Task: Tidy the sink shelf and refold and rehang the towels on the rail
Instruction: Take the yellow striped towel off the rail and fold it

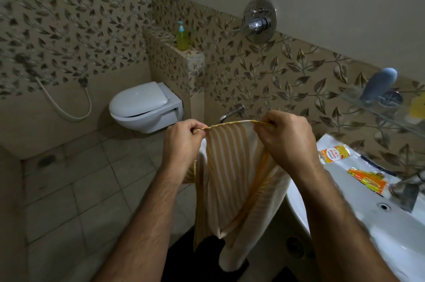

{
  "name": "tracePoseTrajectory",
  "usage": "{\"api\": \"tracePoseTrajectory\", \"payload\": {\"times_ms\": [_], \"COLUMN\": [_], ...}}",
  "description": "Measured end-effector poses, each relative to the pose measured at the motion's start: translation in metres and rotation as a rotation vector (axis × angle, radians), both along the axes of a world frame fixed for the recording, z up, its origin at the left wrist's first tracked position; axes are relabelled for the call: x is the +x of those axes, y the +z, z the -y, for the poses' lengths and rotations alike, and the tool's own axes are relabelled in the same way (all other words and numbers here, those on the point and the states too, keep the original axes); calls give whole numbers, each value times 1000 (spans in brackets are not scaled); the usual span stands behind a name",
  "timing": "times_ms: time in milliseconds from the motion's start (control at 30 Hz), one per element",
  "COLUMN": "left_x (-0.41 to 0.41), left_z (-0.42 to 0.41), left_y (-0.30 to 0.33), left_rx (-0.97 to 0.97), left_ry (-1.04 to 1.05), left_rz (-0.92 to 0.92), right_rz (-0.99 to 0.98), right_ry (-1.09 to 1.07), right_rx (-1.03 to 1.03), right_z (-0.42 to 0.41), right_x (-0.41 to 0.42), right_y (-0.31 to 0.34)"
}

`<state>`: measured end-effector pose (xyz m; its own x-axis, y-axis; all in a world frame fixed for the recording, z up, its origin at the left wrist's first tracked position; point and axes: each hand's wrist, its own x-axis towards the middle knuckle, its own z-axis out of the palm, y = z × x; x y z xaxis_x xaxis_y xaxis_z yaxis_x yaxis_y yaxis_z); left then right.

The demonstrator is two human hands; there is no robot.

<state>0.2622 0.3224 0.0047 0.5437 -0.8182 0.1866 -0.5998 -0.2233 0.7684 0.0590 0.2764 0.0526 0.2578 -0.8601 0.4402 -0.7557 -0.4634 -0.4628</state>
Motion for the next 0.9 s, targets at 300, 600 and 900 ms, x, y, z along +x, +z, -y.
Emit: {"api": "tracePoseTrajectory", "payload": {"times_ms": [300, 600, 900], "left_x": [0, 6, -20], "left_z": [-6, -20, -6], "left_y": [-16, -20, -32], "left_rx": [-10, 5, -3], "left_ry": [-43, -151, -290], "left_rz": [-167, -201, -421], "right_rz": [56, -56, -82], "right_ry": [60, 34, 191], "right_rx": [183, 117, 211], "right_z": [7, 7, -3], "right_x": [9, 17, 35], "right_y": [-15, -18, -30]}}
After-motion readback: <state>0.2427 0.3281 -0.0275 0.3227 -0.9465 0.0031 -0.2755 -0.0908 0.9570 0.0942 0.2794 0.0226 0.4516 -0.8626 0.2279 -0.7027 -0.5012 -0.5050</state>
